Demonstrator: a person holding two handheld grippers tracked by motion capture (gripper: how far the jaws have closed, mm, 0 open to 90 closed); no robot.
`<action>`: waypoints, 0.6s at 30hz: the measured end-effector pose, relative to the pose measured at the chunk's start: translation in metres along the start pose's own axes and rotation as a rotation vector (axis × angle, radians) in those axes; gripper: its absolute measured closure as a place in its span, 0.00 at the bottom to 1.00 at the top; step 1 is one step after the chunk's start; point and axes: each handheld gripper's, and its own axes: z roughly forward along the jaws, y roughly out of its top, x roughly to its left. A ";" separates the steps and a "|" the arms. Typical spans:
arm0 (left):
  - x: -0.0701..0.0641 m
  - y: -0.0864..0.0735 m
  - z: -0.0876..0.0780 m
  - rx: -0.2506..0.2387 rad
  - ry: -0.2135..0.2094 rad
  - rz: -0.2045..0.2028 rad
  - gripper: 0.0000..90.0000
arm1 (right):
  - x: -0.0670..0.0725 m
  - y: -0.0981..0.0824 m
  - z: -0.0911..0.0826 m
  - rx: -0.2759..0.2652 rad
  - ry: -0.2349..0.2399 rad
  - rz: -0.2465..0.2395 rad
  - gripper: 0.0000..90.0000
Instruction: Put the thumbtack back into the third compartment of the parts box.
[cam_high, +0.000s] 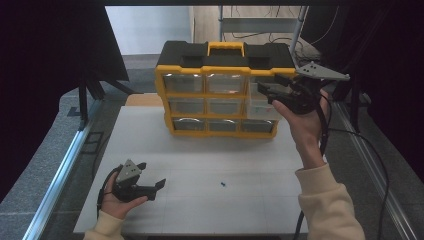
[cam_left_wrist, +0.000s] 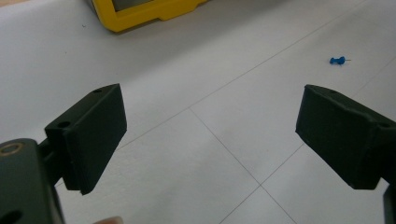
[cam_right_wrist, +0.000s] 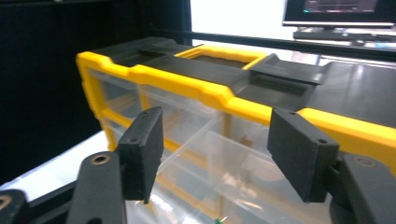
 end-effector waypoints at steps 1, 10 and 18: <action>0.000 0.000 0.000 0.000 -0.001 0.000 0.10 | 0.001 -0.001 -0.002 0.001 0.021 -0.001 0.39; 0.000 0.001 -0.002 -0.017 -0.022 -0.004 0.09 | 0.026 -0.015 -0.016 -0.004 0.121 -0.048 0.37; 0.001 0.000 -0.002 -0.014 -0.020 -0.004 0.10 | 0.049 -0.030 -0.024 0.008 0.178 -0.085 0.37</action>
